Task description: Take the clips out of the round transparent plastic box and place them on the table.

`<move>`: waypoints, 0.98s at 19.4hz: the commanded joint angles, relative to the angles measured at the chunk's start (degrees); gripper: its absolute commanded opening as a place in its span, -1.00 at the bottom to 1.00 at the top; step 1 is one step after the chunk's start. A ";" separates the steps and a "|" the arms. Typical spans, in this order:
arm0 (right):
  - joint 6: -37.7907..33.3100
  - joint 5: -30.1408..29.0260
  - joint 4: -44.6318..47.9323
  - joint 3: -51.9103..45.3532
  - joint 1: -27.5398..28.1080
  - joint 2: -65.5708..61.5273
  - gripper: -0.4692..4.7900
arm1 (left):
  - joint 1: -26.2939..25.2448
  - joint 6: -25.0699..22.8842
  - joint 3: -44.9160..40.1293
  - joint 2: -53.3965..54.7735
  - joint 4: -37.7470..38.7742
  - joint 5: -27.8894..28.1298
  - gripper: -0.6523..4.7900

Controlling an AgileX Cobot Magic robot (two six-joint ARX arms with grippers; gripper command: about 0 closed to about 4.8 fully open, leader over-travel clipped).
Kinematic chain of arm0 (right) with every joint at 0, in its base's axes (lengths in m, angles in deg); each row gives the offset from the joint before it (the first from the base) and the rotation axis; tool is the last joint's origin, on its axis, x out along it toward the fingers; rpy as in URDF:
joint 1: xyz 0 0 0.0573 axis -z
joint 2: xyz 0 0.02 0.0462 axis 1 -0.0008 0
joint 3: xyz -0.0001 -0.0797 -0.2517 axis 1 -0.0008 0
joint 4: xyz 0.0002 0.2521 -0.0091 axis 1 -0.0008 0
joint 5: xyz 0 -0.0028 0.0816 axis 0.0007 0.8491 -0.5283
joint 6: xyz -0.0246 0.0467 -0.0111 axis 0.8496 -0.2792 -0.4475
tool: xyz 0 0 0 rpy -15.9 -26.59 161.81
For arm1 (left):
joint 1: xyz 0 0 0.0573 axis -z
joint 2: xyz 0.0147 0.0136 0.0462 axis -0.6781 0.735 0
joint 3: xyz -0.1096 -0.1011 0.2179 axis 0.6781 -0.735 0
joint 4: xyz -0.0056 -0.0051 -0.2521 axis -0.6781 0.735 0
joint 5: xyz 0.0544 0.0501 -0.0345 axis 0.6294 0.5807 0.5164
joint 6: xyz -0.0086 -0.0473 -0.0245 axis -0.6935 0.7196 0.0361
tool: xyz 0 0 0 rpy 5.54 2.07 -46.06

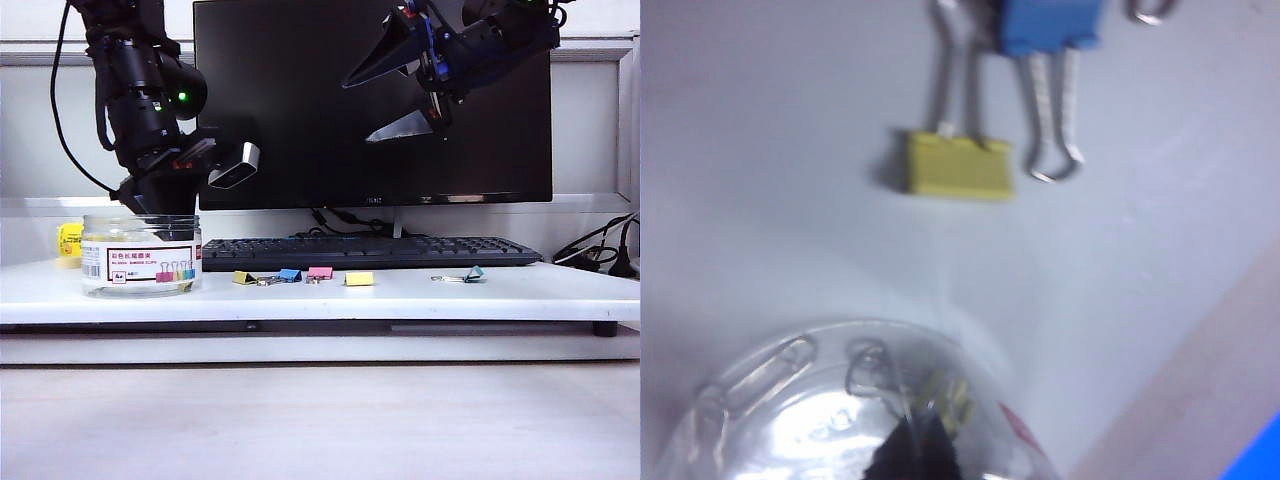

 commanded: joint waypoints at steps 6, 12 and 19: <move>0.39 -0.31 0.92 0.22 -0.09 0.28 0.81 | -0.63 0.83 1.77 -1.68 -1.16 2.54 -0.77; 0.37 -0.31 0.85 0.22 -0.31 0.28 0.81 | -0.63 1.07 2.60 -3.02 0.72 3.72 -0.77; 0.37 -0.55 0.50 0.22 -0.33 0.28 0.81 | -2.84 2.43 2.60 -8.66 0.94 4.70 -0.77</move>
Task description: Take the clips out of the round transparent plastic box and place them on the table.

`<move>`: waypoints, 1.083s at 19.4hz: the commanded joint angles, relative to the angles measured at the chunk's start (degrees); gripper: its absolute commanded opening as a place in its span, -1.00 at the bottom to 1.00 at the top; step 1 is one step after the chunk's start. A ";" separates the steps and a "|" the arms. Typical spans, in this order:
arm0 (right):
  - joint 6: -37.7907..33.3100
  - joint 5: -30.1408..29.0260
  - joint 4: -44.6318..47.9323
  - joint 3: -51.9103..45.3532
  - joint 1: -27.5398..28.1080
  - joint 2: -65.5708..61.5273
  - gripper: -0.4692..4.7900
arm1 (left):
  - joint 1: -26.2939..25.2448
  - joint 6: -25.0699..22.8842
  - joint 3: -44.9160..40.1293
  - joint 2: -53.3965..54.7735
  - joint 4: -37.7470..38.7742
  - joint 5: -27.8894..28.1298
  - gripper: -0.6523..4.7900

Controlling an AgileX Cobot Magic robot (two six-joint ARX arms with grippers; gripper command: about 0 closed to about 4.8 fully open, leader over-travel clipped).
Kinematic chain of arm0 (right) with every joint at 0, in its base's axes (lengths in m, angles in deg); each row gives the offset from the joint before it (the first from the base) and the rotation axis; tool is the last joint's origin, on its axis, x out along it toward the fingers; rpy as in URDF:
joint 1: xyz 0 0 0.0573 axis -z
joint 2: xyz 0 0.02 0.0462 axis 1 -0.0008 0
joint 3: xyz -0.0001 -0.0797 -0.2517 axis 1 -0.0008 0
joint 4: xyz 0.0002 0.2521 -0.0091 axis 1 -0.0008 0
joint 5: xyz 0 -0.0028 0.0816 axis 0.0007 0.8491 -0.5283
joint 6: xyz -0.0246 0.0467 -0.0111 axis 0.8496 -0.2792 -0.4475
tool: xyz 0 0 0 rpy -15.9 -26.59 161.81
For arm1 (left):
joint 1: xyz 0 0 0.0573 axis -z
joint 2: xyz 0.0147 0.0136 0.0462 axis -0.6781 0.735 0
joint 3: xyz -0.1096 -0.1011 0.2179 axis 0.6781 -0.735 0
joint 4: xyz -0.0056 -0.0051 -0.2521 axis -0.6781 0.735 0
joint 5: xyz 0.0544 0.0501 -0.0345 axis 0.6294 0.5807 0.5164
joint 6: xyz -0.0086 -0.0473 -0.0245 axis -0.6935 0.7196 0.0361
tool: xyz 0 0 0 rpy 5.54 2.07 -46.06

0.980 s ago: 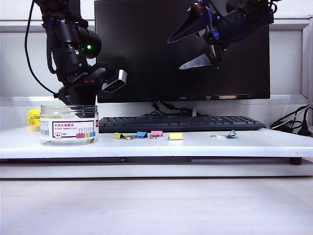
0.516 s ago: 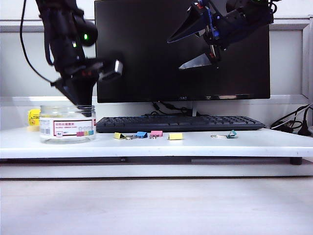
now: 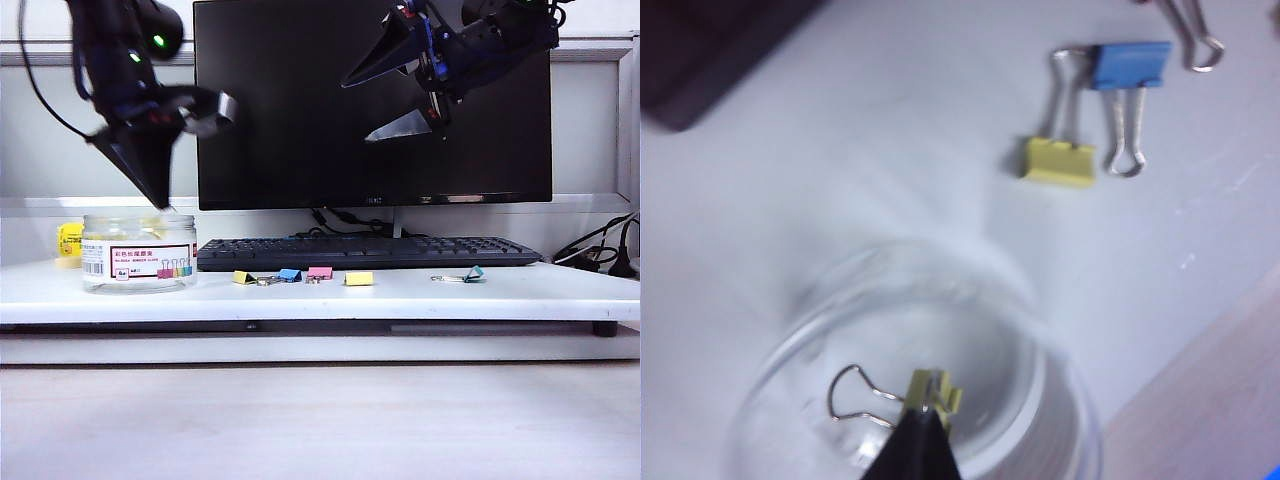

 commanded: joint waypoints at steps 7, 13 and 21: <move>0.70 -0.59 0.17 0.26 -0.20 0.35 0.81 | -0.35 2.43 0.20 -9.94 -0.79 -6.36 -0.77; 3.65 -0.70 -2.03 0.26 -0.20 0.44 0.81 | 2.36 2.84 -1.31 -10.29 -1.33 -11.17 -0.77; 6.64 0.85 -4.22 0.26 0.92 4.26 0.81 | 8.48 2.99 -2.21 -9.03 -3.85 -9.60 -0.77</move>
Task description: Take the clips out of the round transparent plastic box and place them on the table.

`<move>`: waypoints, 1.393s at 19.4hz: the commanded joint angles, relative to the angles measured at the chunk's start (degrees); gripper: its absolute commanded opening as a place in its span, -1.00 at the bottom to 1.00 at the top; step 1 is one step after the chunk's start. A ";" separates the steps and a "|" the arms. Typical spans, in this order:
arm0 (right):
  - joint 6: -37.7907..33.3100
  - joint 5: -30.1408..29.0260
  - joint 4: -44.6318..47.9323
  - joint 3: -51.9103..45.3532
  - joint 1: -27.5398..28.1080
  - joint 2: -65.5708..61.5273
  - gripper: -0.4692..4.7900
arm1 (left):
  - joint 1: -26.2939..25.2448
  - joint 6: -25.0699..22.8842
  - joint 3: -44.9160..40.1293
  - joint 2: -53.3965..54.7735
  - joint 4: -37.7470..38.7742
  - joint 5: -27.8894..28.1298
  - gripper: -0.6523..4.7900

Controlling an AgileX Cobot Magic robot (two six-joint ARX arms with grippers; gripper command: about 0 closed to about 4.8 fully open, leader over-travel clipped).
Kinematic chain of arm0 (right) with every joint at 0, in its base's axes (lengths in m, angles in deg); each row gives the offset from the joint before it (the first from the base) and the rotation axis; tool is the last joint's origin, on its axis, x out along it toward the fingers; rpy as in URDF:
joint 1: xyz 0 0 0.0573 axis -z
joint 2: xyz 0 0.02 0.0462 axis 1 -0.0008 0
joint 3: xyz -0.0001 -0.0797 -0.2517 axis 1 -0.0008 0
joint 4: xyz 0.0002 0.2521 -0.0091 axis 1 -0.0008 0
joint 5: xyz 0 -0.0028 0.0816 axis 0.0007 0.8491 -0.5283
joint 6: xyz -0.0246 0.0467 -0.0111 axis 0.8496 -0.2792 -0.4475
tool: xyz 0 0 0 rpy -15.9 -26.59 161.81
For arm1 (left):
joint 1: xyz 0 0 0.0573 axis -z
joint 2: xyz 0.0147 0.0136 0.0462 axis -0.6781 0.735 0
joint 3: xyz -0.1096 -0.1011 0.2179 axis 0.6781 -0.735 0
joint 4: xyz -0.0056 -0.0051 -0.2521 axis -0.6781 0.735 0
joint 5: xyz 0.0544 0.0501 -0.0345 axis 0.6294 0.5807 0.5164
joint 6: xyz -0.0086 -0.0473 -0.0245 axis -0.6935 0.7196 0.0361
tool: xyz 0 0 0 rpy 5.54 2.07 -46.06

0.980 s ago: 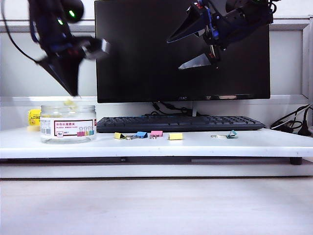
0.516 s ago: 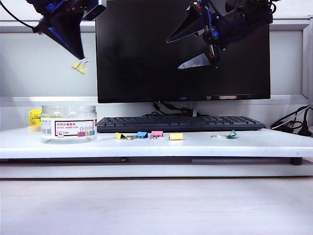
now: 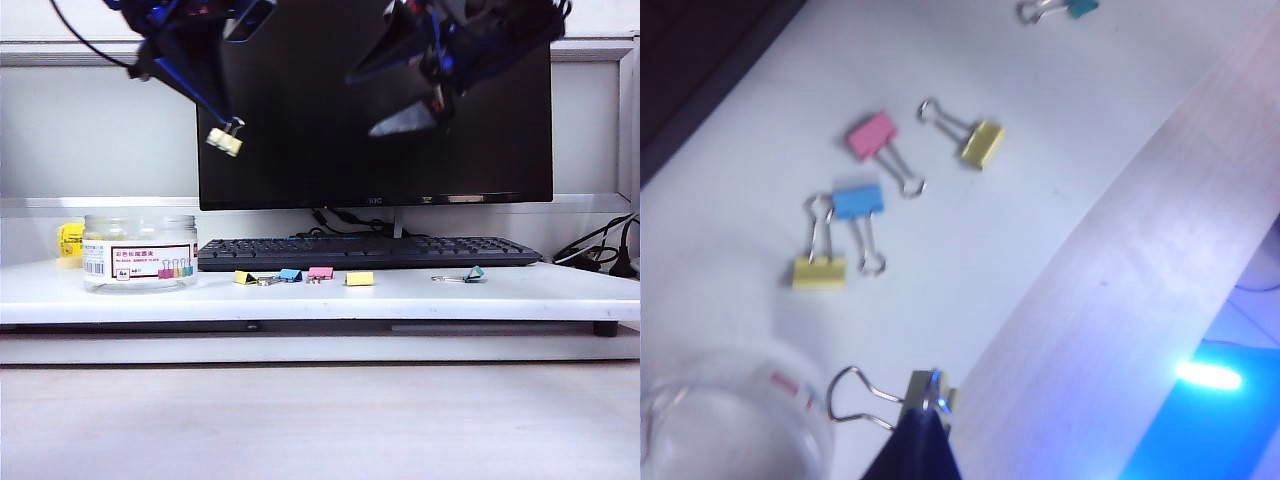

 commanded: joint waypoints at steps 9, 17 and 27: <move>5.53 5.55 -5.46 0.24 1.38 9.62 0.80 | 1.20 4.87 -6.78 3.78 -8.55 0.13 -0.77; 6.91 5.53 -8.20 0.24 1.31 10.60 0.80 | 5.90 5.90 -11.72 3.78 -17.18 -0.04 -0.77; 7.17 5.49 -8.37 0.24 1.20 10.60 0.76 | 6.19 10.47 -21.24 3.87 -30.75 0.74 -0.77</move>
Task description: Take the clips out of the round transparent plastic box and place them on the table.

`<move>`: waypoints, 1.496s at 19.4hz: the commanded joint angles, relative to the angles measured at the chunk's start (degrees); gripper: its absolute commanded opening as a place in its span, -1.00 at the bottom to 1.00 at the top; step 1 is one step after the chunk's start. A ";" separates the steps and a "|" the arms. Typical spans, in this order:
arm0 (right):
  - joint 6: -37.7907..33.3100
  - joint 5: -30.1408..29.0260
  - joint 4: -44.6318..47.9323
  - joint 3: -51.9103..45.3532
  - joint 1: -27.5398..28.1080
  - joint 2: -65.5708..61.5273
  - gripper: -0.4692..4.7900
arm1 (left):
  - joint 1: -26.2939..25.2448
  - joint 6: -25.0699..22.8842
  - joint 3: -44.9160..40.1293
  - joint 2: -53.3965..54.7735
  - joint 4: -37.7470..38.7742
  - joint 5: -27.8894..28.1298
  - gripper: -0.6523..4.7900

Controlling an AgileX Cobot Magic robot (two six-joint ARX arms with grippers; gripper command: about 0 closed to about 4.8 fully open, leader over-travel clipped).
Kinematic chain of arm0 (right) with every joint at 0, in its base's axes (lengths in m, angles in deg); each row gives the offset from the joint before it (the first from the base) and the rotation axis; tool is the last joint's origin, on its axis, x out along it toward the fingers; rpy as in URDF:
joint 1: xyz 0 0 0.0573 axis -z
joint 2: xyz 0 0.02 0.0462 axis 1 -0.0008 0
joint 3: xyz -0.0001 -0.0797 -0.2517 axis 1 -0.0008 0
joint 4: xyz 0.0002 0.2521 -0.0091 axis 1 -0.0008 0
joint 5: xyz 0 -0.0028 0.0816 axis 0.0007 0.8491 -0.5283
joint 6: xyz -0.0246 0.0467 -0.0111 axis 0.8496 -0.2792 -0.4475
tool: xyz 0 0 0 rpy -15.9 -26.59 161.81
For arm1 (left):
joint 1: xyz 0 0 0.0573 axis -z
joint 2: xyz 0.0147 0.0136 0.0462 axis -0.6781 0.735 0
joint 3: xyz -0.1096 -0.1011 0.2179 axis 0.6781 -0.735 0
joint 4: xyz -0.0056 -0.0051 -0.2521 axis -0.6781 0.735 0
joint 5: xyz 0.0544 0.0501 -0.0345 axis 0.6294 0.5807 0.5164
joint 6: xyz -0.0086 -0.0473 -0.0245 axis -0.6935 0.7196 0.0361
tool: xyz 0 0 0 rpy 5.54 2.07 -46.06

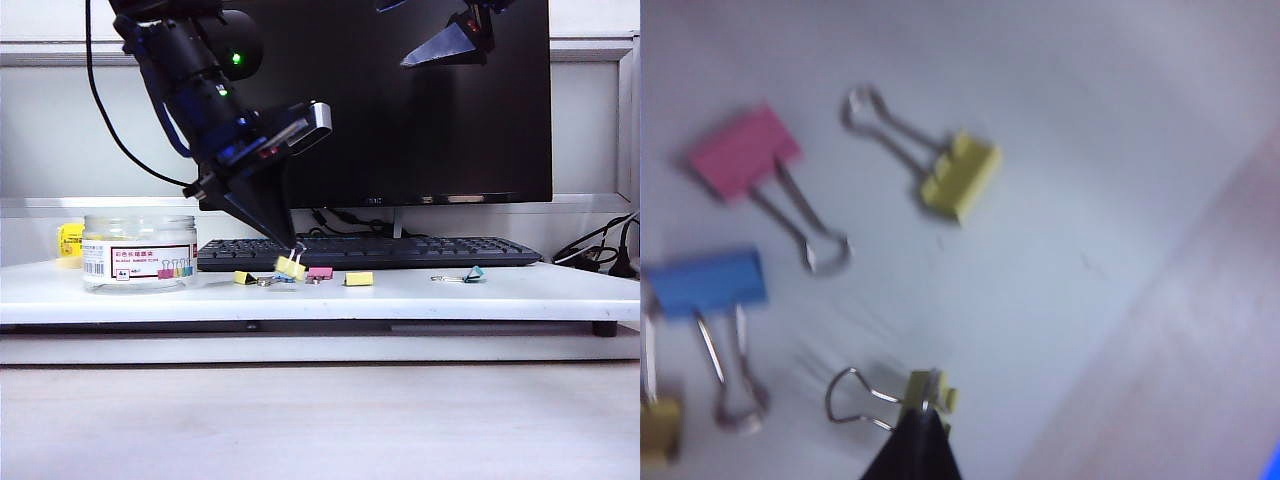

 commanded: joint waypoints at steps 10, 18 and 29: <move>0.37 -0.35 0.13 0.24 -0.07 0.39 0.76 | 0.07 2.03 -0.31 3.28 -6.10 -0.20 -0.55; 0.39 -0.33 0.15 0.24 -0.07 0.39 0.76 | -0.04 1.95 0.20 2.38 -5.60 0.87 -0.09; 0.46 -0.22 -0.28 0.24 -0.04 1.01 0.76 | -0.50 -1.38 0.13 -14.78 -0.42 10.38 -0.08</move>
